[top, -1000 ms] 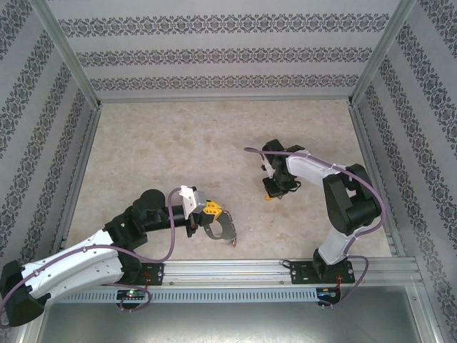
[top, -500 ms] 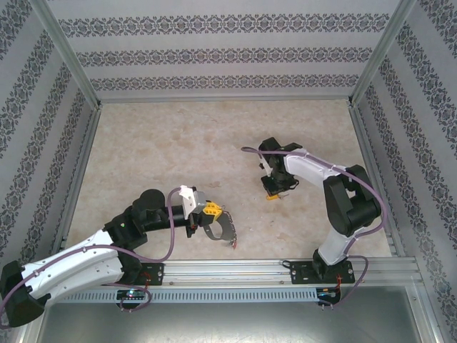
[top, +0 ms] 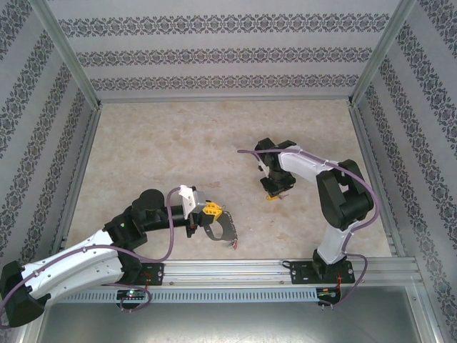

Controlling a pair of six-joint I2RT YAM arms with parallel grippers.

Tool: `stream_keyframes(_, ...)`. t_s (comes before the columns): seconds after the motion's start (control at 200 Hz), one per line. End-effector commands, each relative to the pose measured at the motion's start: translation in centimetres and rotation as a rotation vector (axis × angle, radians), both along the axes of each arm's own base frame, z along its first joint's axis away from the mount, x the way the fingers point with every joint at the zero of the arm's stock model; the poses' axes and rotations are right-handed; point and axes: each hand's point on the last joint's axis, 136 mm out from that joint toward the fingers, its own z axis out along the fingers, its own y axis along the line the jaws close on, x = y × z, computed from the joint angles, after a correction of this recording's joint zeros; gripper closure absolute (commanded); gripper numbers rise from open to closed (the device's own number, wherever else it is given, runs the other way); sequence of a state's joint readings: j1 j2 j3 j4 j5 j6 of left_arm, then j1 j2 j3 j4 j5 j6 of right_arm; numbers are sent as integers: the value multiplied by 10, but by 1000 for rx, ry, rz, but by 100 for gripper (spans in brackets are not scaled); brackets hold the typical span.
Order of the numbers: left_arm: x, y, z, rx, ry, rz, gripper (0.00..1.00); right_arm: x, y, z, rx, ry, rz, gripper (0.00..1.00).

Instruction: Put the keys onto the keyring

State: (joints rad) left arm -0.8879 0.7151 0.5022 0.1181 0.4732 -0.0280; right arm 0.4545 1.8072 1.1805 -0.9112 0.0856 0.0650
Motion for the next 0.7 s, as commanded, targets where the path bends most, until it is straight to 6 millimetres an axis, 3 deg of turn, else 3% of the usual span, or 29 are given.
stream_keyframes(0.0, -3, 1, 22, -81, -46, -17, 100, -2, 2, 0, -20, 37, 35, 76)
stream_keyframes(0.699, -12, 2, 32, -125, -66, -55, 100, -7, -2, -8, -54, 125, 64, 78)
